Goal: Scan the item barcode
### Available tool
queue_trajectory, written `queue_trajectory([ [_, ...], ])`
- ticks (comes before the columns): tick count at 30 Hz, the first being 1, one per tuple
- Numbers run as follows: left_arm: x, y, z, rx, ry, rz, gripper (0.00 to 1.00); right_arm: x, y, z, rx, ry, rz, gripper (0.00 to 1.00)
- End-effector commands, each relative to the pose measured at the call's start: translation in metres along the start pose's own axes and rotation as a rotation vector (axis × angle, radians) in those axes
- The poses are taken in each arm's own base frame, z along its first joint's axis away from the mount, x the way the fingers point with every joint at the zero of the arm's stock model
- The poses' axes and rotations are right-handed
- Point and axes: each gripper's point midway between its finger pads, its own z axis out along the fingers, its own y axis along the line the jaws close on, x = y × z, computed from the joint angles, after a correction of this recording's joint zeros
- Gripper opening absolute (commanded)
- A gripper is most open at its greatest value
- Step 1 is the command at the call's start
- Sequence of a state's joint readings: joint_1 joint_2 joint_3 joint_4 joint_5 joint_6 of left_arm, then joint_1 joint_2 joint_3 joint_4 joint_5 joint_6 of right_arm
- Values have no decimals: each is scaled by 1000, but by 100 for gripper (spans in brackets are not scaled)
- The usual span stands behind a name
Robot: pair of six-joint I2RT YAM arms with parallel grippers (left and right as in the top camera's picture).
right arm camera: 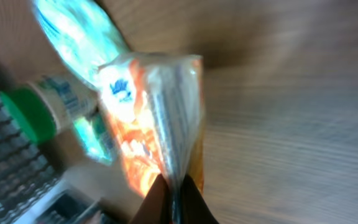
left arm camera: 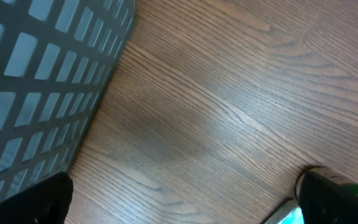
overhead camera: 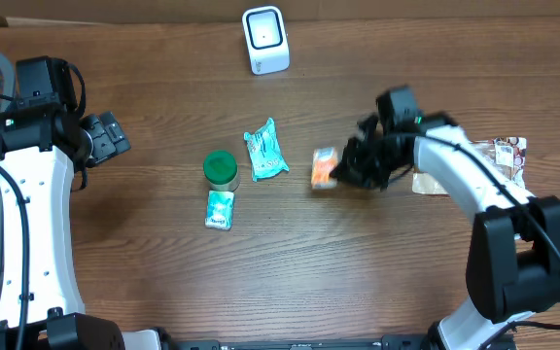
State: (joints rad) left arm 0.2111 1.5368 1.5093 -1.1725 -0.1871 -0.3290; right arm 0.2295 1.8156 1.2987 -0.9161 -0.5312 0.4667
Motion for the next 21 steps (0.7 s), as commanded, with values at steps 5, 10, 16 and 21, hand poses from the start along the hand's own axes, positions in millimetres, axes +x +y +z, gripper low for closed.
queue_trajectory([
  [5, 1, -2, 1, 5, 3, 22, 99, -87, 59, -94, 365, -548, -279, 4],
  [10, 1, -2, 1, 5, 3, 21, 100, -124, 136, -134, 424, -938, -528, 4],
  [16, 1, -2, 1, 5, 3, 21, 100, -151, 186, -165, 526, -1268, -635, 4],
  [21, 1, -2, 1, 5, 3, 21, 100, -179, 205, -147, 558, -1368, -694, 4],
])
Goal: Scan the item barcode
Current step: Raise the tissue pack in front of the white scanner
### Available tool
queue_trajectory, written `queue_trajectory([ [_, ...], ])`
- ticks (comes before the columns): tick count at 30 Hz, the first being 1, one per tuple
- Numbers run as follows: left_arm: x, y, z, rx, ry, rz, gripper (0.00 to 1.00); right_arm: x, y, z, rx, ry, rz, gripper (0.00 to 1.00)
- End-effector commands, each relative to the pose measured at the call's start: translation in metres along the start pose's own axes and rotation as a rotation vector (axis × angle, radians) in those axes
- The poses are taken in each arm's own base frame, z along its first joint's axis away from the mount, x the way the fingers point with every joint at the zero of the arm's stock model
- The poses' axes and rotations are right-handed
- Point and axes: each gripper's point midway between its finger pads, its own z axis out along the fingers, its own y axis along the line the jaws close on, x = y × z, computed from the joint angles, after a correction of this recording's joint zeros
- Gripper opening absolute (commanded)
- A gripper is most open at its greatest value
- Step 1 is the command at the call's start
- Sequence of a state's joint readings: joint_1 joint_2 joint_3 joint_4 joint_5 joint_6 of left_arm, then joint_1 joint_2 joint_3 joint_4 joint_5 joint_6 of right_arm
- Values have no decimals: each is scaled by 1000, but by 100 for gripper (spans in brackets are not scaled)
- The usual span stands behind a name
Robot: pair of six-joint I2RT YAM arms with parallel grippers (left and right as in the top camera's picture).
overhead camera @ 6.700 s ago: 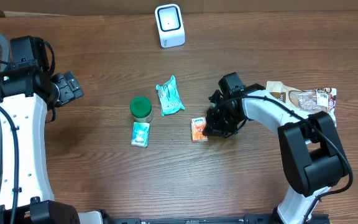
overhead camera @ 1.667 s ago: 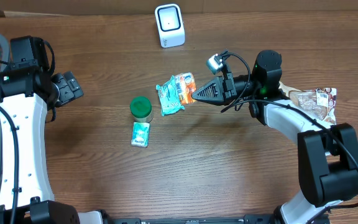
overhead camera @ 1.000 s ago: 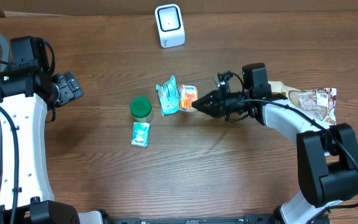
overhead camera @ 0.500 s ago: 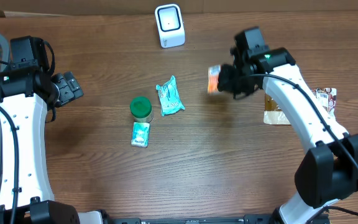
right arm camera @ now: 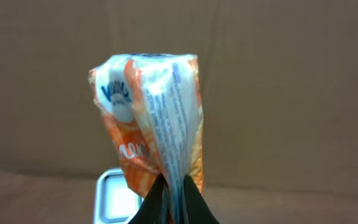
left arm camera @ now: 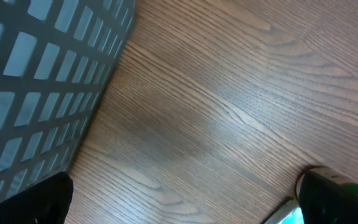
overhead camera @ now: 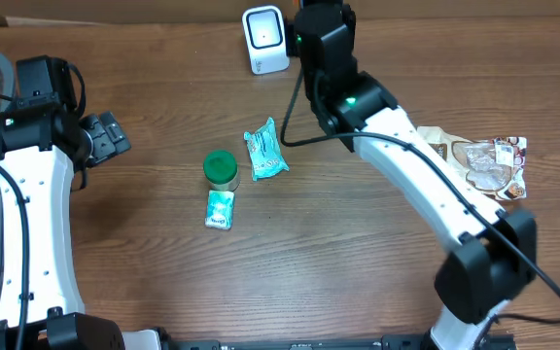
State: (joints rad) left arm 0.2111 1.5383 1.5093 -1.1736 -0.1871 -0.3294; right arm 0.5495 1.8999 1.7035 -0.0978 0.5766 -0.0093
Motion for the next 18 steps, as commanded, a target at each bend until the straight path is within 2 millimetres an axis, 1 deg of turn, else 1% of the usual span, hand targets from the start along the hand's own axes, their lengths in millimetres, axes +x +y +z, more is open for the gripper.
queue_trajectory([
  [1, 0, -2, 0, 5, 0, 21, 100, 20, 3, 35, 104, -2, -166, 4],
  [4, 0, -2, 0, 6, 0, 21, 100, 30, 18, 58, 102, 13, -213, 4],
  [6, 0, -2, 0, 5, 0, 21, 100, 48, 38, 80, 80, 35, -299, 4],
  [7, 0, -2, 0, 5, 0, 21, 100, 55, 43, 86, 68, 41, -337, 4],
  [8, 1, -2, 0, 6, 0, 22, 99, 73, 53, 96, 57, 57, -427, 4],
  [9, 1, -2, 0, 6, 0, 22, 100, 82, 57, 100, 52, 62, -484, 4],
  [12, 0, -2, 0, 6, 0, 21, 100, 123, 64, 114, 37, 109, -654, 4],
  [13, 0, -2, 0, 6, 0, 21, 100, 133, 65, 119, 27, 120, -683, 4],
  [16, 0, -2, 0, 5, 0, 21, 100, 149, 74, 123, -38, 130, -714, 4],
  [18, 0, -2, 0, 5, 0, 21, 100, 149, 80, 124, -73, 116, -708, 4],
])
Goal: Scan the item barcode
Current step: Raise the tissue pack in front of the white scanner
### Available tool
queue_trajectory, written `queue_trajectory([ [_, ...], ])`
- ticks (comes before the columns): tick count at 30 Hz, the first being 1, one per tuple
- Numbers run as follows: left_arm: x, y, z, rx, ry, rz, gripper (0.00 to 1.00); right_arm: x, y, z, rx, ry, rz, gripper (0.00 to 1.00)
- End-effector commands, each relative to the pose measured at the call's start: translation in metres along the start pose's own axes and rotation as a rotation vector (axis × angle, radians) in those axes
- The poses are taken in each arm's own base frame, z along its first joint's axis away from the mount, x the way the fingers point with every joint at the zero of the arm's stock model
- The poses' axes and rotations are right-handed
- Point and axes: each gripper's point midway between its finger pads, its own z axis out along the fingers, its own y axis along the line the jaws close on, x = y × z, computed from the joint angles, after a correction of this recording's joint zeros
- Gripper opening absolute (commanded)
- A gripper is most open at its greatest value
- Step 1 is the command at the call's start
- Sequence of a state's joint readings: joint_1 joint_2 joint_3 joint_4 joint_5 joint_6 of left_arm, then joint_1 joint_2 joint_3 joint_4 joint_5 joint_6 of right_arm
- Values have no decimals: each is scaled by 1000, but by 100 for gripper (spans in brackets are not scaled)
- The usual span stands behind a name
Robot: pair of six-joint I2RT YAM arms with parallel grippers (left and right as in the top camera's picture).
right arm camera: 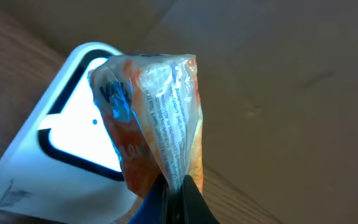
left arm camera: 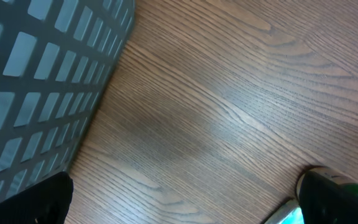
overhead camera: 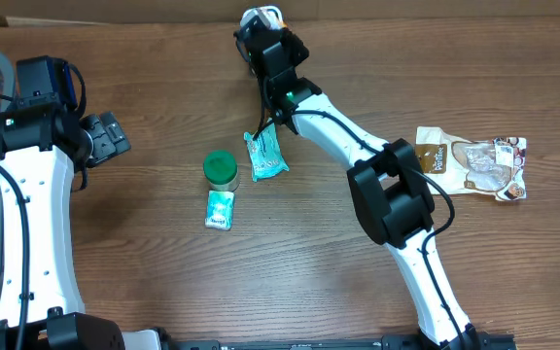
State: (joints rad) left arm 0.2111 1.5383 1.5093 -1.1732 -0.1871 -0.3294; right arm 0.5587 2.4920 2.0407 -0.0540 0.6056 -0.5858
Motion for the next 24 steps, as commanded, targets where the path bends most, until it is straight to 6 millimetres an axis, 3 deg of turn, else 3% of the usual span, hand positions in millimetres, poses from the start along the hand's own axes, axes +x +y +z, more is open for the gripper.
queue_trajectory([
  [1, 1, -2, 0, 5, 0, 21, 100, -26, -3, -3, -38, -88, -30, 4],
  [12, 1, -2, 0, 5, 0, 21, 100, -25, -1, -3, -49, -87, -43, 4],
  [16, 1, -2, 0, 5, 0, 21, 100, -22, -11, -5, -17, -54, -35, 4],
  [21, 1, -2, 0, 5, 0, 21, 100, -36, -37, -36, -68, -16, 142, 4],
  [24, 1, -2, 0, 5, 0, 21, 100, -47, -51, -81, -214, 31, 299, 4],
])
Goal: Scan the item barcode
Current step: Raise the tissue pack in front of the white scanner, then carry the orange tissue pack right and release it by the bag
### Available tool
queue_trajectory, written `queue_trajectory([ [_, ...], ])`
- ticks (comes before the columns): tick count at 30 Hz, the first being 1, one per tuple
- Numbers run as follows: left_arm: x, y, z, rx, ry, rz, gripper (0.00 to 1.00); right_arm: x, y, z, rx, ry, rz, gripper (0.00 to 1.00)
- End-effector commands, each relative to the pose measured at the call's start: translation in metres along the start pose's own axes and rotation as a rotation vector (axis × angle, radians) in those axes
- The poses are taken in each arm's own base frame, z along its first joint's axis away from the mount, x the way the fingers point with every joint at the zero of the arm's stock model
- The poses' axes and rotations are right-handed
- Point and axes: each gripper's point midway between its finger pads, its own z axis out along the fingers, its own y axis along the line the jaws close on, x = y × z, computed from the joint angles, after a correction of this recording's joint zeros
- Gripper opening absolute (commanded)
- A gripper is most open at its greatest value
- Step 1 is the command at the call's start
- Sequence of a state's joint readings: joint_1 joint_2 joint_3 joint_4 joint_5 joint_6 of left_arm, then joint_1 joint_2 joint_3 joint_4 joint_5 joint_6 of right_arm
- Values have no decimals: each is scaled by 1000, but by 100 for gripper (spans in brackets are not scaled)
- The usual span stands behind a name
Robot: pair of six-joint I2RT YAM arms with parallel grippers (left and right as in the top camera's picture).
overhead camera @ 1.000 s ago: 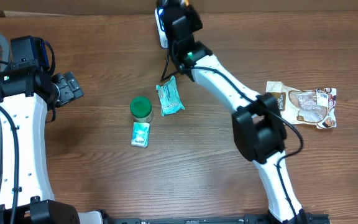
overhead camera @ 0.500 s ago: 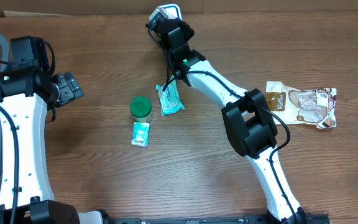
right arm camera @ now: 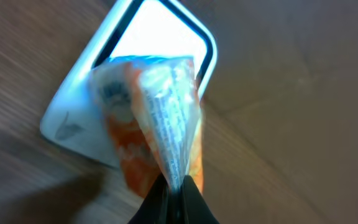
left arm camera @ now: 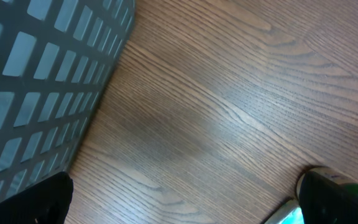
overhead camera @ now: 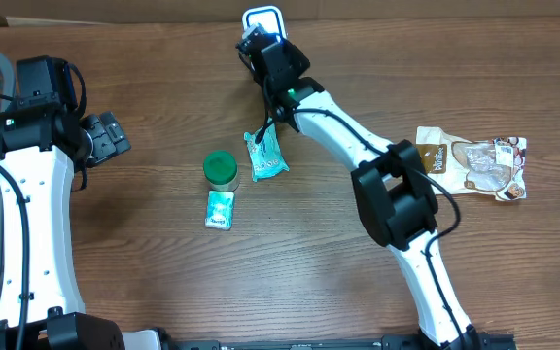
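An orange-and-white snack packet (right arm camera: 157, 118) hangs pinched by its seam in my right gripper (right arm camera: 174, 186), which is shut on it. Right behind the packet stands the white scanner (right arm camera: 148, 37), its bright window facing the packet. From overhead, the right gripper (overhead camera: 263, 47) sits just in front of the scanner (overhead camera: 262, 18) at the table's back edge, and the packet is hidden under the wrist. My left gripper (overhead camera: 111, 136) is open at the far left, with only bare wood between its fingers (left arm camera: 48, 199).
A green-lidded jar (overhead camera: 221, 168), a teal packet (overhead camera: 265, 152) and a small teal sachet (overhead camera: 220, 209) lie mid-table. A brown snack bag (overhead camera: 474, 165) lies at the right. A grey mesh basket (left arm camera: 36, 81) stands by the left arm. A cardboard wall runs along the back.
My right gripper has shifted a little with the packet. The scanner's window now shows above the packet rather than beside it. The left arm has not moved.
My right gripper held the orange packet low over the table, right of the teal packet. Then it held it at the back of the table by the scanner. After that the packet was in front of the scanner's window, where it still is.
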State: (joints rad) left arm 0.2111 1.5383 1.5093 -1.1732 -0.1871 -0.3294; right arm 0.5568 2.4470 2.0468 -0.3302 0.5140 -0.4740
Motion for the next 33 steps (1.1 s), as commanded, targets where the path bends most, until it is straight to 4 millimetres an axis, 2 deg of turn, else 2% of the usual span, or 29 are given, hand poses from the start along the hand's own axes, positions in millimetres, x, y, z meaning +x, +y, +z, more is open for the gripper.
queue_trajectory([
  [1, 1, -2, 0, 5, 0, 21, 100, -62, -60, -97, -110, -109, 328, 4],
  [3, 1, -2, 0, 5, 0, 21, 99, -52, -61, -125, -198, -40, 434, 4],
  [4, 1, -2, 0, 5, 0, 21, 100, -38, -66, -144, -241, 35, 516, 4],
  [5, 1, -2, 0, 6, 1, 21, 100, -27, -68, -154, -263, 85, 562, 4],
  [6, 1, -2, 0, 5, 0, 21, 100, -4, -73, -171, -296, 188, 632, 4],
  [7, 1, -2, 0, 6, 1, 21, 100, 9, -76, -178, -308, 246, 663, 4],
  [8, 1, -2, 0, 5, 0, 21, 100, 38, -81, -185, -311, 362, 709, 4],
  [9, 1, -2, 0, 6, 0, 21, 100, 54, -85, -187, -298, 428, 731, 4],
  [10, 1, -2, 0, 5, 0, 21, 100, 82, -92, -189, -267, 534, 767, 4],
  [11, 1, -2, 0, 5, 0, 21, 100, 97, -96, -189, -251, 590, 786, 4],
  [12, 1, -2, 0, 5, 0, 21, 100, 121, -102, -187, -219, 670, 827, 4],
  [14, 1, -2, 0, 5, 0, 21, 100, 145, -106, -181, -201, 732, 854, 4],
  [15, 1, -2, 0, 5, 0, 21, 100, 170, -112, -173, -175, 785, 882, 4],
  [17, 1, -2, 0, 5, 0, 21, 99, 194, -115, -164, -146, 829, 926, 4],
  [19, 1, -2, 0, 5, 0, 21, 100, 234, -112, -152, -131, 900, 982, 4],
  [23, 1, -2, 0, 5, 0, 21, 99, 270, -100, -145, -172, 965, 1056, 5],
  [24, 1, -2, 0, 6, 1, 21, 99, 275, -99, -145, -172, 976, 1061, 9],
  [26, 1, -2, 0, 6, 0, 21, 100, 288, -96, -148, -168, 1013, 1064, 34],
  [28, 1, -2, 0, 5, 0, 21, 99, 293, -95, -152, -181, 1033, 1040, 53],
  [31, 1, -2, 0, 5, 0, 21, 99, 293, -94, -157, -214, 1046, 999, 56],
  [33, 1, -2, 0, 6, 0, 22, 100, 284, -90, -162, -291, 1041, 973, 56],
])
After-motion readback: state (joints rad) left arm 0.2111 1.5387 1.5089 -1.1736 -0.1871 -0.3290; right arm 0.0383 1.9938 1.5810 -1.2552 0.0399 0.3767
